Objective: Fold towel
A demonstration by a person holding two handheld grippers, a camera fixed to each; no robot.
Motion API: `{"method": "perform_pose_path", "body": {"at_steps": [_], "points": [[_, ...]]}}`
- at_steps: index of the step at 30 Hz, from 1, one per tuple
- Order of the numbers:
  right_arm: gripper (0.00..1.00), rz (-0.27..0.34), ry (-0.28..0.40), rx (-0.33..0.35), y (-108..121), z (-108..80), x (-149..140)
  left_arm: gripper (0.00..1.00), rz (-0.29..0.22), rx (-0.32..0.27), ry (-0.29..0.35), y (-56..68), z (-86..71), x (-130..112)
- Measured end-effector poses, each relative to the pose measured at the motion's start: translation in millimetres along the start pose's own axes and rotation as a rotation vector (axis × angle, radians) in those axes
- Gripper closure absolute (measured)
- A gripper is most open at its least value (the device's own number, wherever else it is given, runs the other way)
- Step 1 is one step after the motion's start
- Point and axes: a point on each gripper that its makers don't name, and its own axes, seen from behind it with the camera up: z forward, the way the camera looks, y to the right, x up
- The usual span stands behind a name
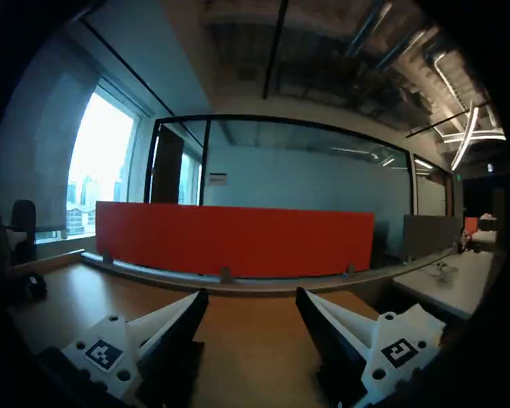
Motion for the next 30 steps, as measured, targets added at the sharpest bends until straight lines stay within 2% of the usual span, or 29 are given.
{"method": "perform_pose_path", "body": {"at_steps": [6, 12, 20, 23, 30], "points": [[0.0, 0.004, -0.009, 0.006, -6.5, -2.5, 43.2, 0.01, -0.002, 0.001, -0.004, -5.2, -3.2, 28.3], [0.0, -0.005, -0.022, 0.022, -19.0, -2.1, 60.6, 0.0, 0.007, -0.004, -0.014, -7.5, -6.4, 46.5], [0.0, -0.001, -0.047, 0.031, -33.0, 0.9, 68.2, 0.0, -0.007, -0.025, -0.046, -11.1, -11.0, 42.2], [0.0, 0.006, -0.058, 0.033, -36.4, 1.7, 67.6, 0.0, 0.003, -0.033, -0.059, -11.4, -11.1, 40.7], [0.0, -0.01, -0.068, 0.049, -38.0, 5.1, 68.6, 0.0, 0.017, -0.073, -0.078, -0.2, -7.6, 42.3]]}}
